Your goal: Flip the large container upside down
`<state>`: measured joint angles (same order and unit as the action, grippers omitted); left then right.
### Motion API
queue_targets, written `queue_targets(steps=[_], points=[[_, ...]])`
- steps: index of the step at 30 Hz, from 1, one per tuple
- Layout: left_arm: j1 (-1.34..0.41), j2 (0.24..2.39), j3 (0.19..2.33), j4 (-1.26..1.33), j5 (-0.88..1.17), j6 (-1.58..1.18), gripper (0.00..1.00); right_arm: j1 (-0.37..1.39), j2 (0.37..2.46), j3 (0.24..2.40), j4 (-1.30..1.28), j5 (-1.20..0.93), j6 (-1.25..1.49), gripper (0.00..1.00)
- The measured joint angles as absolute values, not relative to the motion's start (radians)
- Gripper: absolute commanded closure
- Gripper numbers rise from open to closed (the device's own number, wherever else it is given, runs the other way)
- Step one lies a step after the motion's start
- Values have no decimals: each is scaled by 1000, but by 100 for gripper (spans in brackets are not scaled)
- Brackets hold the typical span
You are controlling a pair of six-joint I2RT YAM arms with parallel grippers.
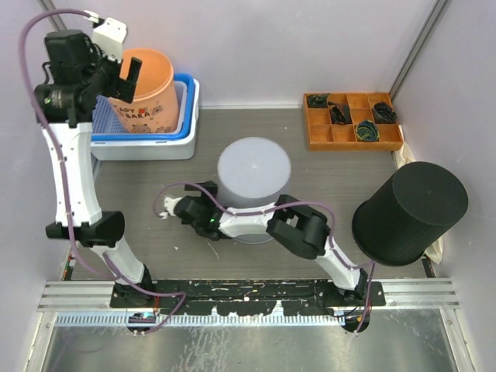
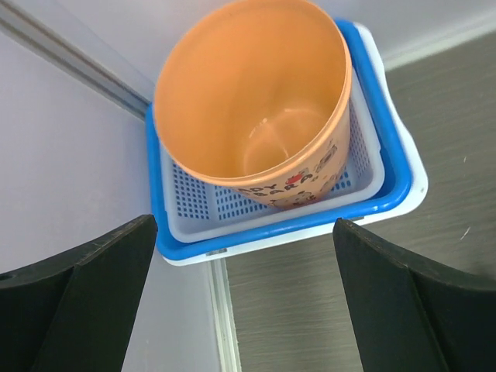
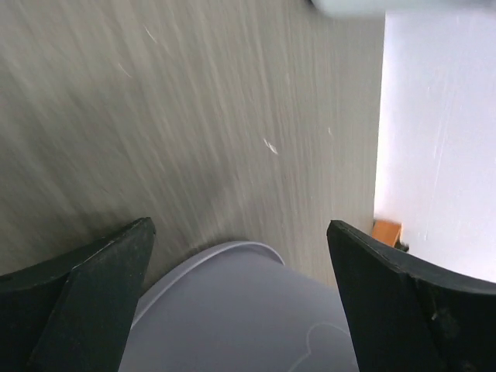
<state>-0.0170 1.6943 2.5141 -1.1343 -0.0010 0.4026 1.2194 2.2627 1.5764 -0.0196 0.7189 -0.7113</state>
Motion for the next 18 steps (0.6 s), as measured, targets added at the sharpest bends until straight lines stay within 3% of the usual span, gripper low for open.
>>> queue_targets(steps=[8,13,18], points=[[1,1847,2470,-1199,52,507,1,1076,2025,1079,308,805,-824,0],[49,1935,2500,-1211,57,540,1,949,1937,944,351,810,-836,0],[96,2103,2663,-1219,61,545,1,846,1870,854,352,810,-833,0]])
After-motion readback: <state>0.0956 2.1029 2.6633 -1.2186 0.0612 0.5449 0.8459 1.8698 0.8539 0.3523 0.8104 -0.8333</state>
